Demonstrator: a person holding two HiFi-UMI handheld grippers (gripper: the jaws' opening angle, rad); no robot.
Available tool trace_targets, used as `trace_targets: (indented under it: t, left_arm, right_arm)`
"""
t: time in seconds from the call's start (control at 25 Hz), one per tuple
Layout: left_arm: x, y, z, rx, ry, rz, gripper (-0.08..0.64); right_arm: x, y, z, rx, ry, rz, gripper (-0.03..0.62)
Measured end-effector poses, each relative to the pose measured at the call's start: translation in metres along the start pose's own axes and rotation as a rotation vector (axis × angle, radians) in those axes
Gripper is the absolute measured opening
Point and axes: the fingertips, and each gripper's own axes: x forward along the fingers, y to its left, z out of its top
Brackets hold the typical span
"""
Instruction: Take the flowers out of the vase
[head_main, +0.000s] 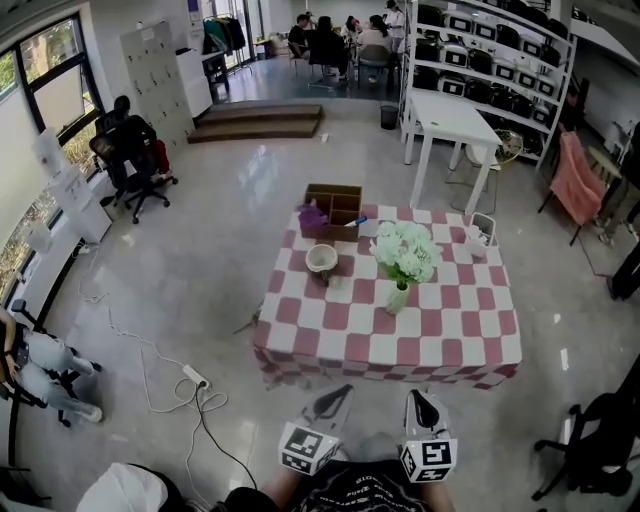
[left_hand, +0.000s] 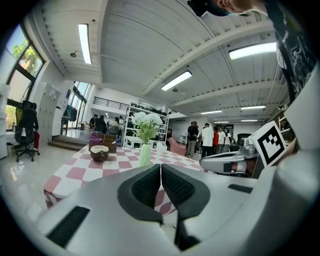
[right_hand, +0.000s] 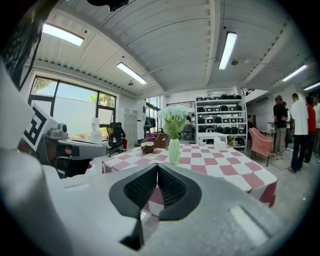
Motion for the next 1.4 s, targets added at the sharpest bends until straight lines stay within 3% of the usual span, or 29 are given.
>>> trace_targets:
  t: [0.52, 1.4]
  left_arm:
    - [0.033, 0.022, 0.004, -0.025, 0.021, 0.039, 0.014]
    - [0.154, 0.060, 0.033, -0.020, 0.027, 0.126, 0.014]
  right_arm:
    - [0.043, -0.028, 0.014, -0.024, 0.017, 0.026, 0.009]
    - [0.146, -0.107, 0.047, -0.042, 0.037, 0.135, 0.009]
